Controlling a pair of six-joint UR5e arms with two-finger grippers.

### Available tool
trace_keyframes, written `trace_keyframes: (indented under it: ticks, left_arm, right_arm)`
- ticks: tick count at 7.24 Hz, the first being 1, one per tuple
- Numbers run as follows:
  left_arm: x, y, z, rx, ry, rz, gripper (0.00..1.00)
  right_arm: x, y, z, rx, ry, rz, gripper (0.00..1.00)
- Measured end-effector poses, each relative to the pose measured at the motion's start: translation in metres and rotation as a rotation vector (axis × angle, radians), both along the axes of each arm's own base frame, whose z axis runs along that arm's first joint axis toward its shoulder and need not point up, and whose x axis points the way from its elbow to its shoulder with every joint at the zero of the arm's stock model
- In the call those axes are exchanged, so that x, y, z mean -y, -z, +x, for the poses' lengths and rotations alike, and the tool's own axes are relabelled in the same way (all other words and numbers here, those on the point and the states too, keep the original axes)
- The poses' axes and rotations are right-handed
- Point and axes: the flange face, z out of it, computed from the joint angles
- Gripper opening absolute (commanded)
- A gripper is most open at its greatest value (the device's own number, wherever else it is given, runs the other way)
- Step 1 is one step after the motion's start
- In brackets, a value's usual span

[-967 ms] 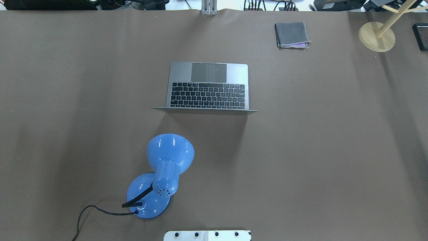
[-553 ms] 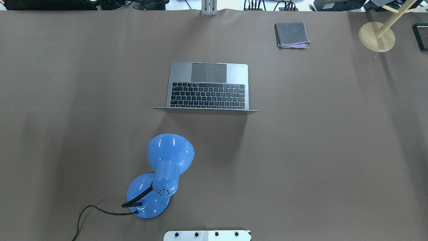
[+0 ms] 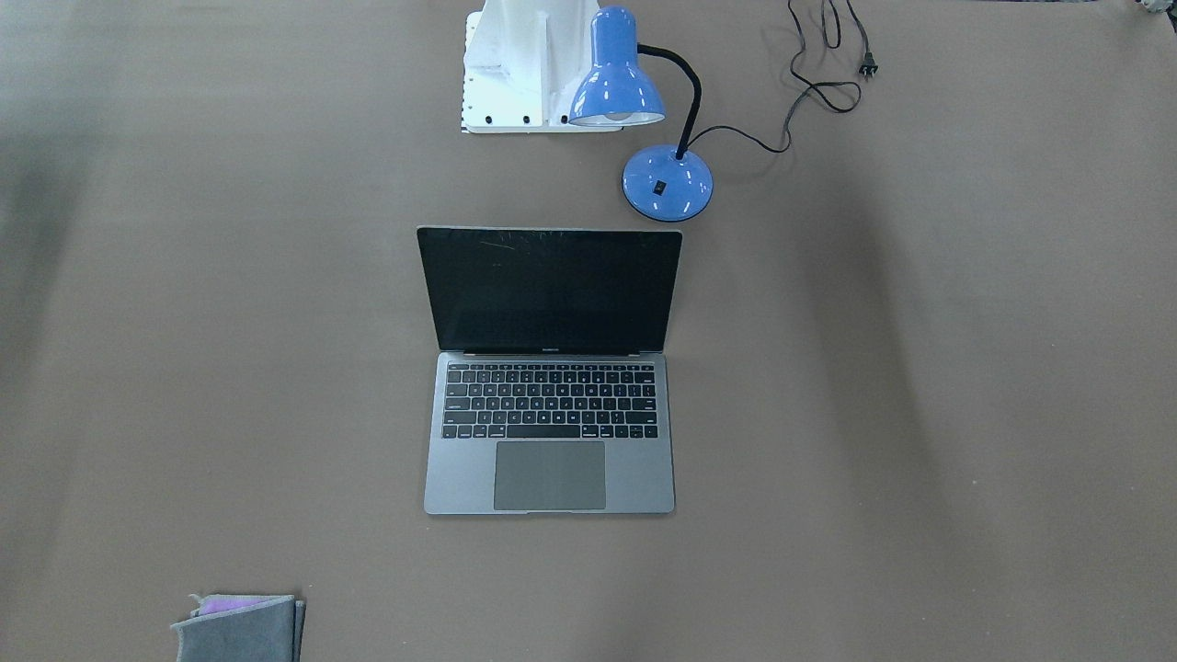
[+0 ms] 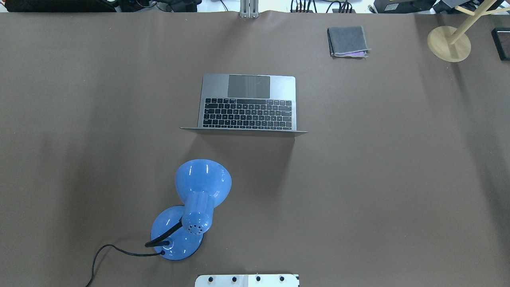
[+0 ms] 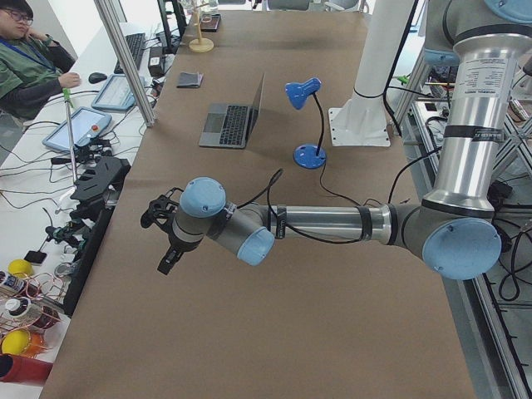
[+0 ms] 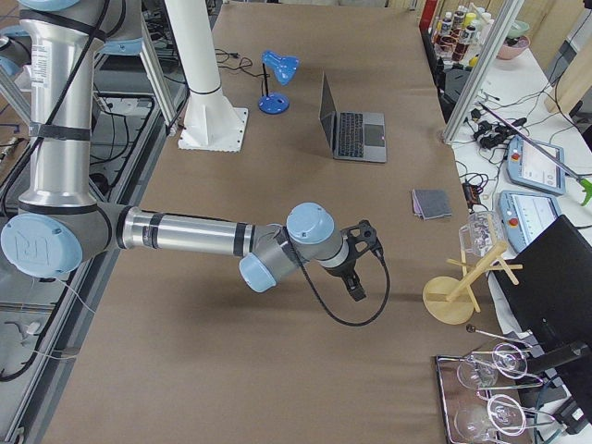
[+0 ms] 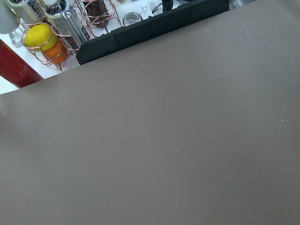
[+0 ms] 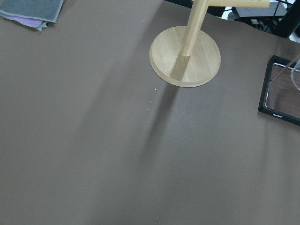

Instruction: Close laptop

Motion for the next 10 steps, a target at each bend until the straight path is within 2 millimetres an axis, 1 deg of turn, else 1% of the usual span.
trace_keyframes:
  ticks: [1, 2, 3, 4, 5, 7, 8, 9, 10]
  left_arm:
    - [-0.002, 0.002, 0.007, -0.016, -0.01, 0.03, 0.97]
    - [-0.001, 0.01, 0.024, -0.052, -0.025, 0.037, 0.97]
    - [0.004, 0.024, 0.057, -0.102, -0.048, 0.021, 0.97]
    - [0.007, 0.043, 0.096, -0.156, -0.062, -0.011, 0.98]
    - [0.007, 0.063, 0.129, -0.214, -0.056, -0.049, 0.98]
    - [-0.007, 0.105, 0.185, -0.315, -0.067, -0.101, 0.97]
    - [-0.02, 0.131, 0.218, -0.362, -0.096, -0.127, 0.87]
    - [-0.035, 0.156, 0.246, -0.403, -0.126, -0.153, 0.55]
    - [-0.05, 0.177, 0.268, -0.44, -0.149, -0.182, 0.13]
  right_arm:
    - [0.0, 0.006, -0.005, 0.038, 0.025, 0.002, 0.99]
    - [0.003, 0.017, -0.011, 0.076, 0.045, 0.003, 0.99]
    - [0.008, 0.034, -0.026, 0.115, 0.057, -0.009, 0.99]
    - [0.011, 0.055, -0.05, 0.15, 0.065, -0.036, 1.0]
    - [0.011, 0.077, -0.075, 0.182, 0.06, -0.069, 0.99]
    - [-0.002, 0.127, -0.122, 0.245, 0.032, -0.137, 0.99]
    - [-0.014, 0.153, -0.151, 0.277, 0.025, -0.167, 0.84]
    - [-0.027, 0.177, -0.178, 0.307, 0.022, -0.195, 0.49]
    - [-0.041, 0.196, -0.204, 0.333, 0.025, -0.225, 0.06]
